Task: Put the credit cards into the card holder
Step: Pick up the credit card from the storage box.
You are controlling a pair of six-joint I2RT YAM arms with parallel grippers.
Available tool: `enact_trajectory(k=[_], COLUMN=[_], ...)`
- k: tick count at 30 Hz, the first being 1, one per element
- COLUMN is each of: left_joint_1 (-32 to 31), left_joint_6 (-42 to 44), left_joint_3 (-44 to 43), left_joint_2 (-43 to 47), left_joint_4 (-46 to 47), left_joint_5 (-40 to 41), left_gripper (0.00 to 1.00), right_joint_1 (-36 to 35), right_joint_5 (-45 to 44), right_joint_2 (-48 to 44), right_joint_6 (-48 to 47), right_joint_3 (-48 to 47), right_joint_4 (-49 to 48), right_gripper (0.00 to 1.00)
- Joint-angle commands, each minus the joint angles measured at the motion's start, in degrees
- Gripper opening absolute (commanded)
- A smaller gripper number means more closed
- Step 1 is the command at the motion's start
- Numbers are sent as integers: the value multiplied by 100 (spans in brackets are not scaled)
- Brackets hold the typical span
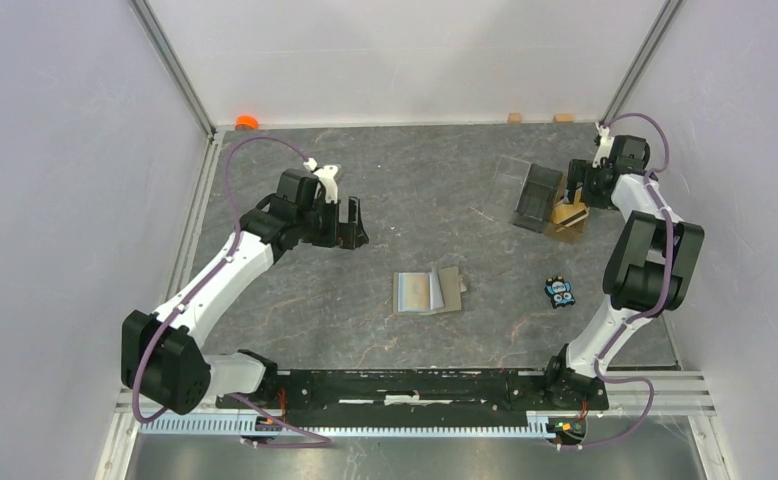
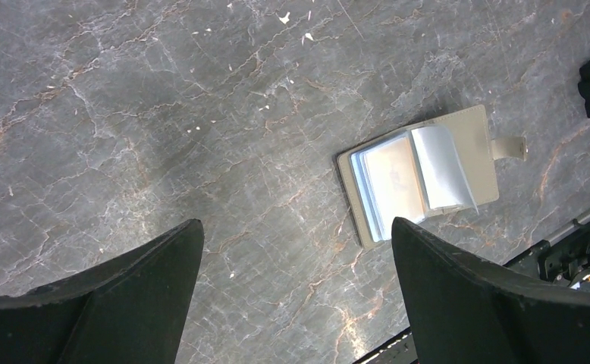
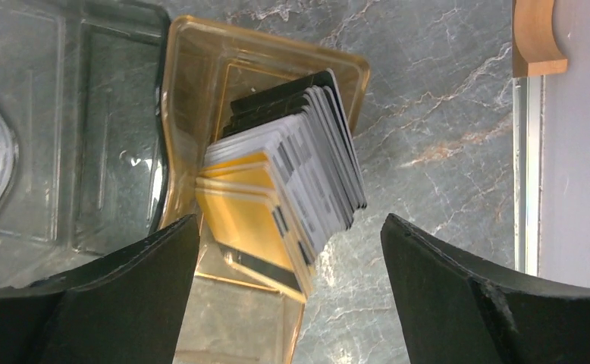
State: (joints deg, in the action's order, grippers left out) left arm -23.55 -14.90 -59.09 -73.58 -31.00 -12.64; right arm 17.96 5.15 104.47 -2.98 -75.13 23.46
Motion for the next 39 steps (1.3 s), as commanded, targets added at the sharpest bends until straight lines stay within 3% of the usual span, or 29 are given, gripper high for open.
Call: enact_trajectory(k=[1, 25, 31, 33, 36, 39], left_joint_1=[56, 122, 123, 118, 122, 118], left_joint_6=[233, 207, 209, 206, 206, 206], left_joint_3=[12, 38, 52, 56, 64, 64], left_joint_2=[0, 35, 62, 72, 72, 65], left_joint_4=[60, 86, 87, 86, 86, 86], left_joint_5=[-161, -260, -265, -266, -265, -291], left_gripper=[100, 100, 100, 100, 100, 100], right_joint_1=[135, 489, 498, 498, 499, 498], right_joint_5=[32, -221, 15, 257, 693, 792], right_joint_2=[347, -69, -55, -26, -91, 3], right_joint_6=[-169, -71, -91, -125, -172, -215], right_joint_3=[-536, -574, -547, -538, -356, -280], right_joint_4=[198, 399, 418, 495, 422, 428], right_gripper=[92, 77, 67, 68, 79, 84])
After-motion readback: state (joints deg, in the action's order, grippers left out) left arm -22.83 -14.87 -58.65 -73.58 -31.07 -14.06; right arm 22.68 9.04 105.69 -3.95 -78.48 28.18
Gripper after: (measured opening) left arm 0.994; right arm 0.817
